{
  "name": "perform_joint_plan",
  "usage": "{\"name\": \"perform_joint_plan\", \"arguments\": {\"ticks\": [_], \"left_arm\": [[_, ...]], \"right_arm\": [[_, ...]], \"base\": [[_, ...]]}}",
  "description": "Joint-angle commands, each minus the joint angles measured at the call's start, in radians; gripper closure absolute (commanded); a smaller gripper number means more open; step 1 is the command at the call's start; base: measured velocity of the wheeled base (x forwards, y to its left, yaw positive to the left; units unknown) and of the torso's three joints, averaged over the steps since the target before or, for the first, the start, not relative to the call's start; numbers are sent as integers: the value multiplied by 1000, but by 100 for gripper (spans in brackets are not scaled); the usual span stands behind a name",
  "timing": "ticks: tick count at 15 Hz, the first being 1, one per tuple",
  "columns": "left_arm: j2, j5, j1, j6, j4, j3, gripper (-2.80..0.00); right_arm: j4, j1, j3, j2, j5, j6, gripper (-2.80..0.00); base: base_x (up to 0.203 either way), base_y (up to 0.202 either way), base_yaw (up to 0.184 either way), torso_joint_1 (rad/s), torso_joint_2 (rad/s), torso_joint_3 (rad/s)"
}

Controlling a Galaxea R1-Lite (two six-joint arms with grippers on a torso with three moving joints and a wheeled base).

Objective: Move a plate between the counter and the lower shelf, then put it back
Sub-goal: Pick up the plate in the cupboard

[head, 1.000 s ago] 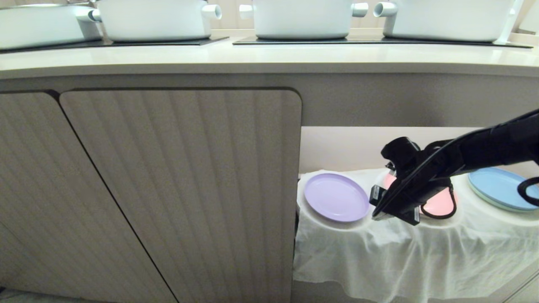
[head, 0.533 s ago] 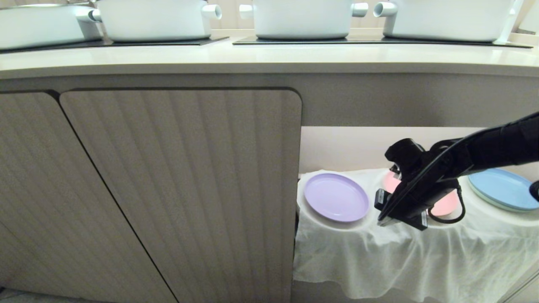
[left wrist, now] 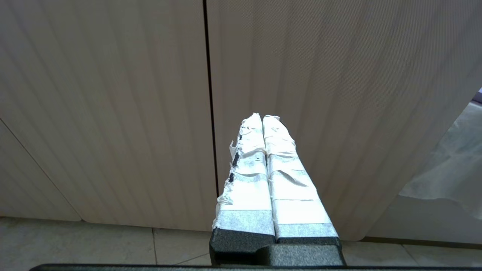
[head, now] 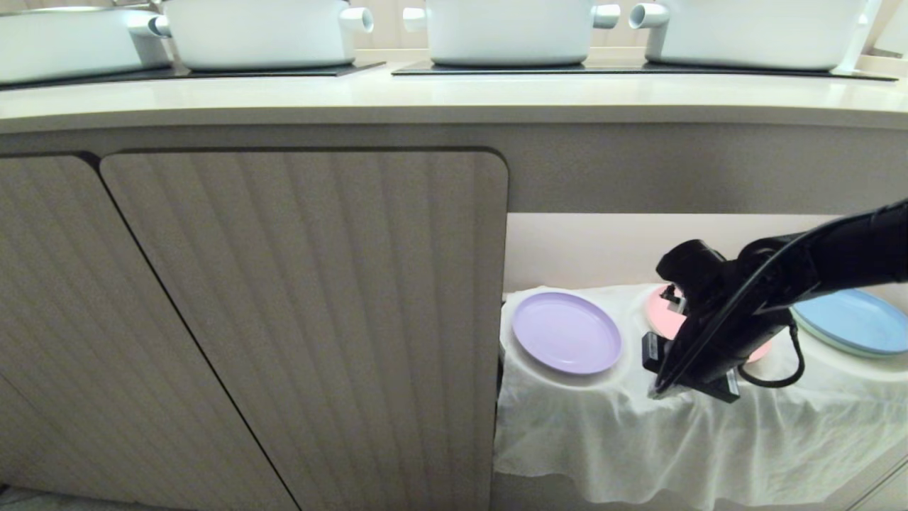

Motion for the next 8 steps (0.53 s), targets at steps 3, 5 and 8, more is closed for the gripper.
{"name": "perform_joint_plan", "arguments": {"ticks": [3, 5, 8], "left_arm": [[1, 1, 2, -1, 0, 0, 0], [1, 1, 1, -1, 0, 0, 0], [1, 1, 2, -1, 0, 0, 0]], "right_arm": [[2, 18, 91, -81, 0, -6, 0], [3, 32, 132, -111, -1, -16, 0], [-2, 48, 191, -167, -1, -47, 0]], "base": [[0, 0, 0, 0, 0, 0], [0, 0, 0, 0, 0, 0], [0, 0, 0, 0, 0, 0]]}}
